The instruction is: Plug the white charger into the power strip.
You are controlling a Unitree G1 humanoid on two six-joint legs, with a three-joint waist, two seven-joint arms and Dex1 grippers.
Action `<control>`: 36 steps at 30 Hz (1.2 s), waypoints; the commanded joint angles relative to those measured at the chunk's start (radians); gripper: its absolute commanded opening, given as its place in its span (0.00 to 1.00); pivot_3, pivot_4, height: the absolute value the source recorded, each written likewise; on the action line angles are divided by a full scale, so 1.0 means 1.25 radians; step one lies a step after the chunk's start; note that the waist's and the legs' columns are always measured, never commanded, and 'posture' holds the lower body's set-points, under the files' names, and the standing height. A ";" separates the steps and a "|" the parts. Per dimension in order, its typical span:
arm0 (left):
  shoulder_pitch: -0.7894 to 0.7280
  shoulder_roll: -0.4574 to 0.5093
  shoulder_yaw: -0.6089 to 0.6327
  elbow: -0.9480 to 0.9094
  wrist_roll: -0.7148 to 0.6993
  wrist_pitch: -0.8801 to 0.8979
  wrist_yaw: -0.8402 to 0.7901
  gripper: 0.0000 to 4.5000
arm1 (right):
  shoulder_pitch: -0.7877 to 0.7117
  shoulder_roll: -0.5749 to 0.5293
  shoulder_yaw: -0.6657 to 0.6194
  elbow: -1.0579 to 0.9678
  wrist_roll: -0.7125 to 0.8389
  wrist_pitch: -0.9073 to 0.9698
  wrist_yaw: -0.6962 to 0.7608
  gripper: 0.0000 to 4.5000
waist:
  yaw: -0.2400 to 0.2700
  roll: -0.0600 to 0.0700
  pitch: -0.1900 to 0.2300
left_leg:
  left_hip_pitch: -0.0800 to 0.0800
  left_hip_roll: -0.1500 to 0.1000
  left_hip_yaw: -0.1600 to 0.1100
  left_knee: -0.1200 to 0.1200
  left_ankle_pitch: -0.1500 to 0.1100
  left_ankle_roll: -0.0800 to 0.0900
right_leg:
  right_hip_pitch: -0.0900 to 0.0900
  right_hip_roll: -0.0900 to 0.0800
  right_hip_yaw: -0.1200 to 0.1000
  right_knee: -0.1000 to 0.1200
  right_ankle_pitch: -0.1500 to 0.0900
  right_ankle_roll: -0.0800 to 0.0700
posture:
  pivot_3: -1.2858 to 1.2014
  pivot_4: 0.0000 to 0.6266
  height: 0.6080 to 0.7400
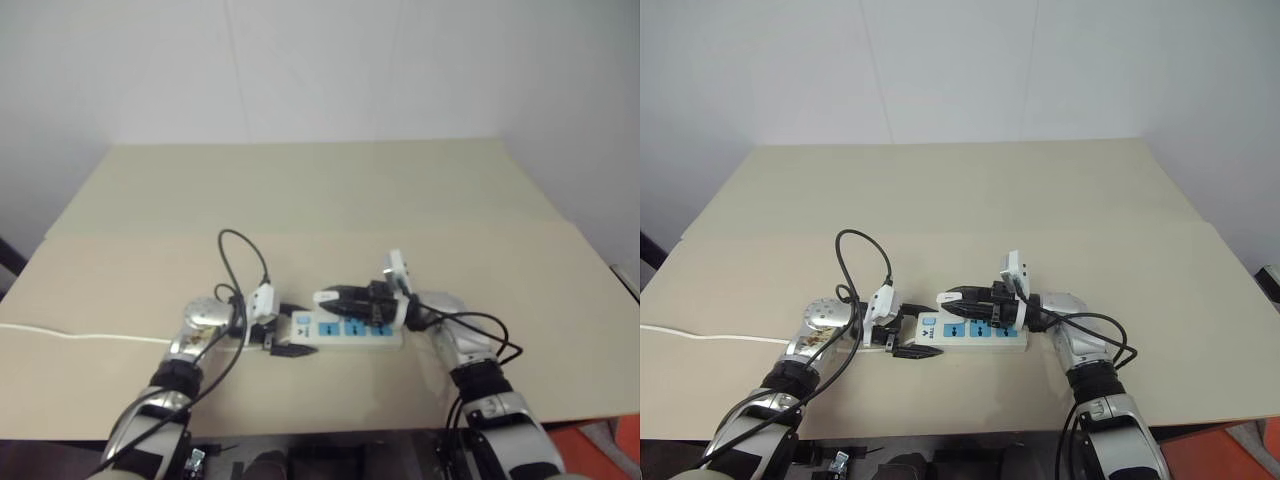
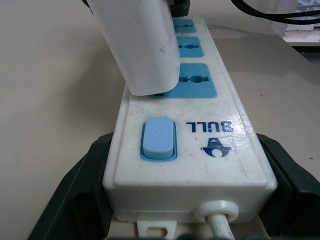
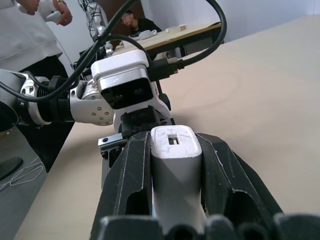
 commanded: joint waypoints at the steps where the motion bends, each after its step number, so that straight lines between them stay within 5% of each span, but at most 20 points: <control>1: -0.003 0.003 -0.006 0.003 0.005 -0.003 0.012 0.73 | 0.008 -0.002 -0.021 -0.008 0.018 -0.016 0.013 0.24 | 0.000 0.000 0.000 | 0.000 0.000 0.000 0.000 0.000 0.000 | 0.000 0.000 0.000 0.000 0.000 0.000 | 0.52 0.24 1.00; 17: 0.002 0.012 -0.011 -0.009 -0.003 0.002 0.002 0.73 | -0.010 -0.018 0.006 0.157 -0.026 -0.148 0.149 0.24 | 0.003 0.000 0.000 | 0.005 0.000 0.000 -0.001 0.000 0.000 | 0.006 0.000 -0.001 -0.002 0.000 0.000 | 0.52 0.24 1.00; 36: 0.007 0.017 -0.016 -0.012 -0.002 0.000 0.008 0.73 | 0.035 0.029 0.070 0.231 -0.136 -0.336 0.043 0.24 | -0.009 0.000 -0.005 | 0.014 0.002 0.001 -0.002 0.000 0.000 | 0.010 0.002 0.002 -0.002 0.000 0.000 | 0.52 0.24 1.00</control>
